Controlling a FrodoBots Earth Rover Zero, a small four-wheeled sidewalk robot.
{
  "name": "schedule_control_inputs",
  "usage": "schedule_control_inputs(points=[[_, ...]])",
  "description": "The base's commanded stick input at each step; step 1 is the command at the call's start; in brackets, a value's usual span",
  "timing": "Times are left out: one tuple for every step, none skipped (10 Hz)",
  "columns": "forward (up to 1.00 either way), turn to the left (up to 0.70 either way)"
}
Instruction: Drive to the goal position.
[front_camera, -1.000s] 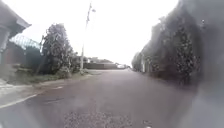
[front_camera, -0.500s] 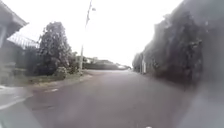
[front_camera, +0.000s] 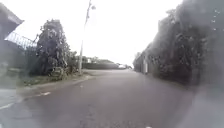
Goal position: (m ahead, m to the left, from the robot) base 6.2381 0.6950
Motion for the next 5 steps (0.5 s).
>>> schedule_control_inputs(points=[[0.7, 0.0], [0.7, 0.0], [0.7, 0.0], [0.7, 0.0], [0.7, 0.0]])
